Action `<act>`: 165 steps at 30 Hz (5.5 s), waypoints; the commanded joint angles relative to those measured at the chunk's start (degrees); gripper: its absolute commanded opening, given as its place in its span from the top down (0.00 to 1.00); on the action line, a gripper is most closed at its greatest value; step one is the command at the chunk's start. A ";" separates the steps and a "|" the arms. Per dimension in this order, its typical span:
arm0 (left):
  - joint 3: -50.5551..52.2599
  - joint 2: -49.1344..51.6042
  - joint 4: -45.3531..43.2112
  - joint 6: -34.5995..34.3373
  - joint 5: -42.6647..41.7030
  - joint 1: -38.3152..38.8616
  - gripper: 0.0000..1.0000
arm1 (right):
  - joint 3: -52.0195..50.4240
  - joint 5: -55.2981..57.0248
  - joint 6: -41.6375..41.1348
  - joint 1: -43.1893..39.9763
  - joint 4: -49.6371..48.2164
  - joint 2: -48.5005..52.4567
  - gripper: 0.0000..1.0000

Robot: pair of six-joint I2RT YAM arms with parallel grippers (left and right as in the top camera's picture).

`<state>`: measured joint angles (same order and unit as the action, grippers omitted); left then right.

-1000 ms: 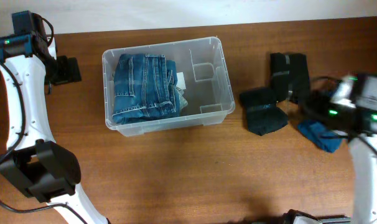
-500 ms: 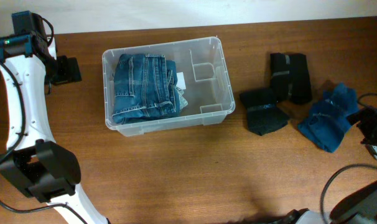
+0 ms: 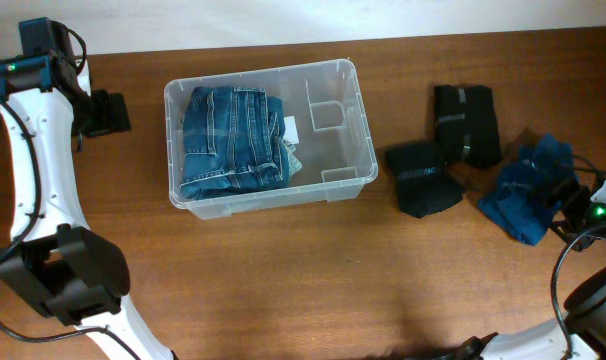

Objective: Pack container
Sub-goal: 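Reach the right gripper to the blue taped bundle and grasp it, then carry the blue bundle with the right gripper into the bin's right side, then grasp the black taped bundle with the right gripper, then place the black bundle into the bin and release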

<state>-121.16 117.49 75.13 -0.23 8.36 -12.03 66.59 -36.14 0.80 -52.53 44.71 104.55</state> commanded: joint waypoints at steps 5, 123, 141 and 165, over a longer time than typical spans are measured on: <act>0.07 -0.70 -0.07 -0.17 0.44 -0.13 0.01 | -2.08 -1.14 1.11 -0.31 -3.87 2.45 0.14; 0.07 -0.70 -0.04 -0.17 0.42 -0.13 0.00 | 43.74 8.81 4.76 28.55 13.62 29.24 0.96; 0.07 -0.70 -0.07 -0.17 0.44 -0.13 0.01 | 68.04 -21.64 2.40 41.97 32.26 13.88 0.96; 0.07 -0.70 -0.07 -0.17 0.44 -0.13 0.01 | 50.14 28.57 -30.71 75.01 20.55 14.01 0.51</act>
<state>-121.16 117.49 75.13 -0.23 8.36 -12.03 118.50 -8.14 -29.80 22.35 65.69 119.31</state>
